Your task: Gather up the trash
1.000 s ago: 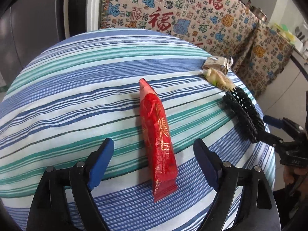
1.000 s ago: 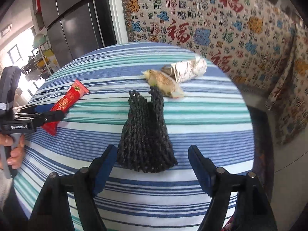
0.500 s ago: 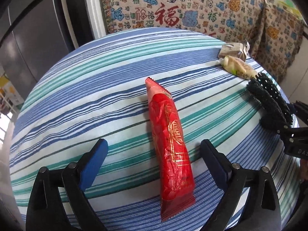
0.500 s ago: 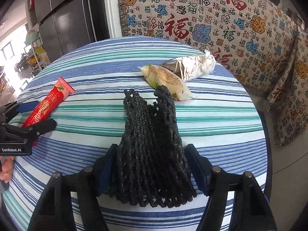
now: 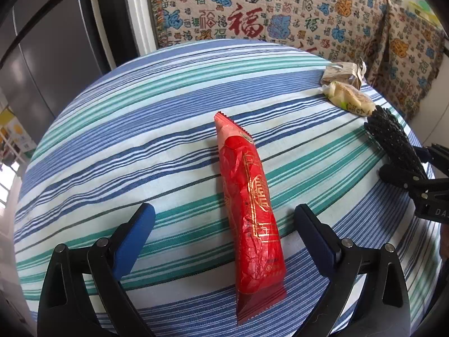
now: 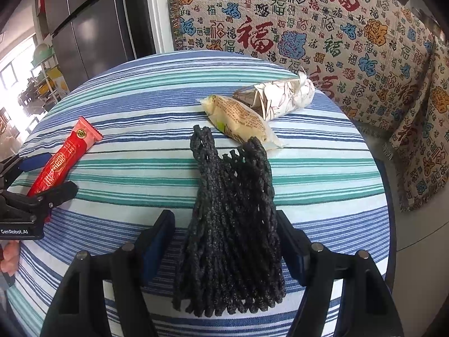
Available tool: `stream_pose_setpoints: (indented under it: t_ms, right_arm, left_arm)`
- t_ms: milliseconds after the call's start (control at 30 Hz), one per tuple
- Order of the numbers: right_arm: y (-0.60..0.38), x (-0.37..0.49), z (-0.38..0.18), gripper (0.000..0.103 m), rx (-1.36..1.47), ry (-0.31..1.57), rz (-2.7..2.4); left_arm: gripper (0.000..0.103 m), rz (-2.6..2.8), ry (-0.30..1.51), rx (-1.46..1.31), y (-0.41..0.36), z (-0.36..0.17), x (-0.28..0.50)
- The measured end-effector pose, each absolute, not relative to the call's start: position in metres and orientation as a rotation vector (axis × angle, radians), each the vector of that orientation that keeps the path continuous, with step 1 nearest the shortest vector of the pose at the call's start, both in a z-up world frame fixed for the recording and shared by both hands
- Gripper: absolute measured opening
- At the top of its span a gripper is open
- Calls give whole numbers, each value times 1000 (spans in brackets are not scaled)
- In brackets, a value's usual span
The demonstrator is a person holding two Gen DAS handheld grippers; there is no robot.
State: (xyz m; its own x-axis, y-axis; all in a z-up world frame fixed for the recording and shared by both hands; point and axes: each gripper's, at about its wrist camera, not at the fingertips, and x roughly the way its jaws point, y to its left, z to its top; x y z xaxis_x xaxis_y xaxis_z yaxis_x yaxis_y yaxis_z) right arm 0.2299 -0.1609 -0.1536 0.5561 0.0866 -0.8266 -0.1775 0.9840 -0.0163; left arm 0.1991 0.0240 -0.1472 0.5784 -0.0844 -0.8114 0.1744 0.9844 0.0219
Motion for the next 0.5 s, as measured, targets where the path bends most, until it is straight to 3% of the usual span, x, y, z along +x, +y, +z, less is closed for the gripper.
stream_pose_setpoints:
  t_ms: [67,133,167,200,233,267,500]
  right_arm:
    - [-165,226,-153,66,-97,992,153]
    - [-172,223,-150,42,-94,1007,148]
    - [-175,222,-149,25,-81,1015,153]
    - [-179,219,-148,23,-51,1020,165]
    - [-184,217,-146,23,-18,1022,173]
    - [-188,215,-144,22,-4,1020,177]
    - [-218,191,-112,21,25,954,171]
  left_arm:
    - [93,-166,952,106,23,-145,197]
    - [77,-193,956,120,22,-142,194]
    - [72,-205,956,122,21,-140,193]
    - [57,-212,953,123,21,-139,192]
    - [29,-221,949,123,20,-137,190]
    - [19,-231,950,118,21,-136,191]
    - [16,-315,873,29,21,-108,182]
